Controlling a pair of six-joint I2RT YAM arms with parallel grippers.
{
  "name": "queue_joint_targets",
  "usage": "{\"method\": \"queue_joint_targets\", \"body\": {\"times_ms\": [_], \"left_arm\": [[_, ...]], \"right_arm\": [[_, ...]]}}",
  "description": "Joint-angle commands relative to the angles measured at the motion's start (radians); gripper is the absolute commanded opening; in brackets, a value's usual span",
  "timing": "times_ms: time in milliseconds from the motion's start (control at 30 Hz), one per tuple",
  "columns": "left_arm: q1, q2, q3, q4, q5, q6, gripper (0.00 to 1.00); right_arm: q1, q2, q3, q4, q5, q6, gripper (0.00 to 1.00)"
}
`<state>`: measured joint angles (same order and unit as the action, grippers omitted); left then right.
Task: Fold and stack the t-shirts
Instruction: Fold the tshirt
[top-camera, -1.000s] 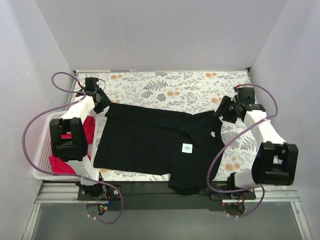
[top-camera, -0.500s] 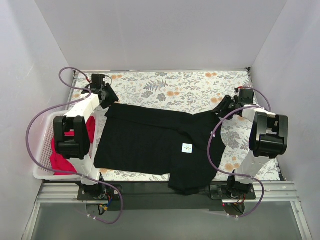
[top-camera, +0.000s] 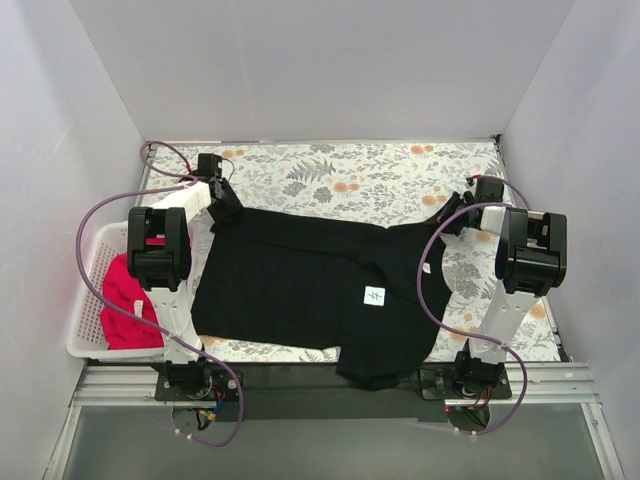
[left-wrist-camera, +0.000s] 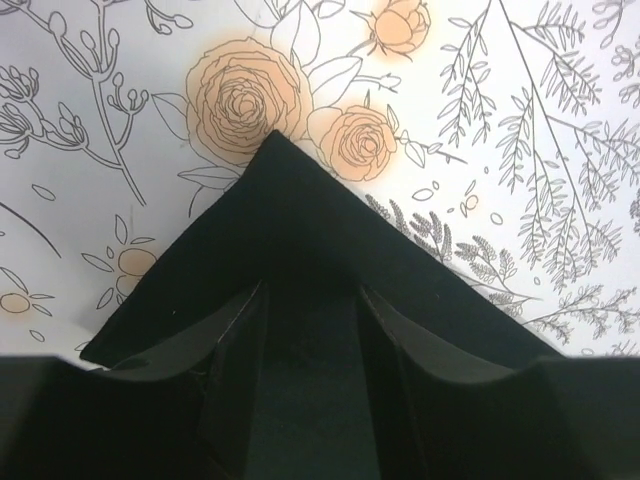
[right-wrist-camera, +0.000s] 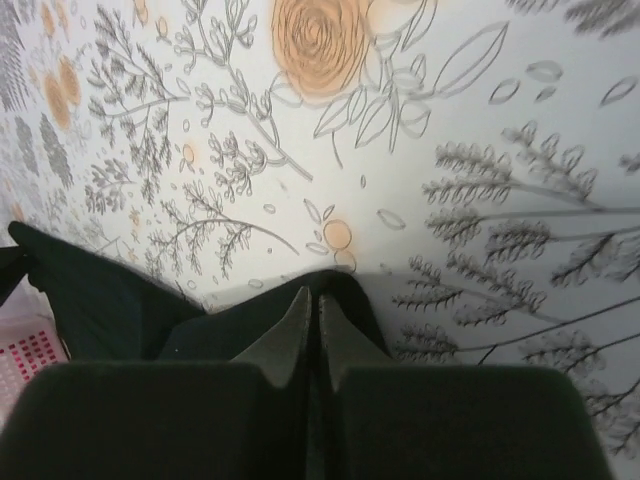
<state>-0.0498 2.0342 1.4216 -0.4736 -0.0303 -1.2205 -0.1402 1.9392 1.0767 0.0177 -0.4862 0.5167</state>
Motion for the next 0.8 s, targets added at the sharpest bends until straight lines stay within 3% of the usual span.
{"method": "queue_joint_targets", "body": {"times_ms": [0, 433, 567, 667, 767], "left_arm": [[-0.004, 0.052, 0.020, -0.037, -0.033, -0.026, 0.38], [-0.005, 0.273, 0.293, -0.037, 0.061, -0.126, 0.36], [-0.007, 0.285, 0.349, -0.034, 0.075, -0.106, 0.43], [-0.010, 0.212, 0.338, -0.030, 0.060, -0.090, 0.51], [-0.018, 0.103, 0.306, -0.028, 0.043, -0.068, 0.59]], "right_arm": [[-0.048, 0.035, 0.089, 0.045, -0.008, -0.027, 0.01], [-0.088, 0.329, 0.529, 0.024, -0.023, -0.138, 0.01], [-0.090, 0.394, 0.667, -0.085, -0.046, -0.182, 0.24], [-0.085, 0.330, 0.637, -0.116, -0.013, -0.216, 0.42], [-0.058, 0.206, 0.557, -0.153, 0.070, -0.279, 0.54]]}}
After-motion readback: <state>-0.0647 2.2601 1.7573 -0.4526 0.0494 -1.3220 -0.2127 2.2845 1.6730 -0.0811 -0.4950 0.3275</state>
